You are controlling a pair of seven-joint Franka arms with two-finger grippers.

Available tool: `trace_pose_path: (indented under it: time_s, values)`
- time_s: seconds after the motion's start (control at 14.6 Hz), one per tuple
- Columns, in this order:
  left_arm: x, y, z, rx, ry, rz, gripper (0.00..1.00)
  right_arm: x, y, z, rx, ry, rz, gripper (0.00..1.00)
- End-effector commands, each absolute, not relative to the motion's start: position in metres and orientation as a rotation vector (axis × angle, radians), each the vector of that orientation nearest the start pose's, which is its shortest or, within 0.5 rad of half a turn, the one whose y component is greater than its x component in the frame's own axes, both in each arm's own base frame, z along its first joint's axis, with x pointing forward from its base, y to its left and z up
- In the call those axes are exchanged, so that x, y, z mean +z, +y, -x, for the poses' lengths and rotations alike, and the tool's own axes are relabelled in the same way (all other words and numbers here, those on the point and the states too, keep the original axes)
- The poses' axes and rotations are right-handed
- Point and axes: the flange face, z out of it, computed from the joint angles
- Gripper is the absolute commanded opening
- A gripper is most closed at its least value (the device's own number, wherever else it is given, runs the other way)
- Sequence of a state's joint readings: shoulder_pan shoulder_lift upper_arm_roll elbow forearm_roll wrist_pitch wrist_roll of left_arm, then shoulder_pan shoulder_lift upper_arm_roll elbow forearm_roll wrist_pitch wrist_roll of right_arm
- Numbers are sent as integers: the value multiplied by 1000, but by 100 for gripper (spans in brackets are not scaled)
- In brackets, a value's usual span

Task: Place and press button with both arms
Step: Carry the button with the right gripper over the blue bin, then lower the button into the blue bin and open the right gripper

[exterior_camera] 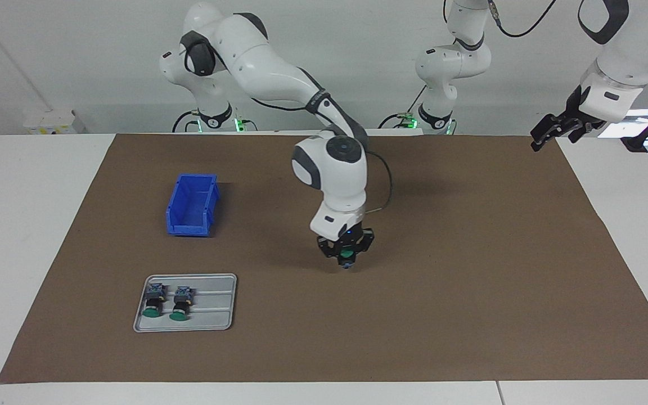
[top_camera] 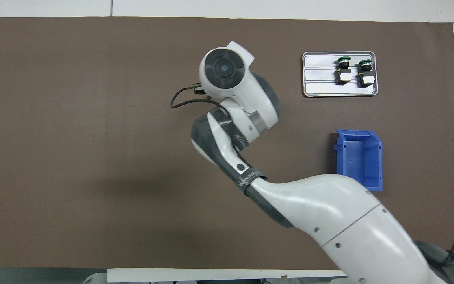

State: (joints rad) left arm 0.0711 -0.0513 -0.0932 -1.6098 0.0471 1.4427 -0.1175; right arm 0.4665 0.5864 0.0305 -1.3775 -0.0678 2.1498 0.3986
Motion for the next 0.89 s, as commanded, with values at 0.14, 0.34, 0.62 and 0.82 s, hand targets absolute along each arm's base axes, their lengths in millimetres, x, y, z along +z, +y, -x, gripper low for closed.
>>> trace_pose_path:
  time_s: [0.14,0.34,0.62,0.82]
  values:
    - [624,-14,-520,183,-137,3085,100,440,189,-568,-145,-265,3006,1]
    - [625,-19,-520,175,-123,3085,100,449,102,-521,-60,-292,3033,1]
    - [625,-20,-520,173,-114,3085,100,436,39,-478,29,-256,3043,1]
    - [624,-17,-520,175,-132,3084,100,422,23,-476,51,-204,3049,1]
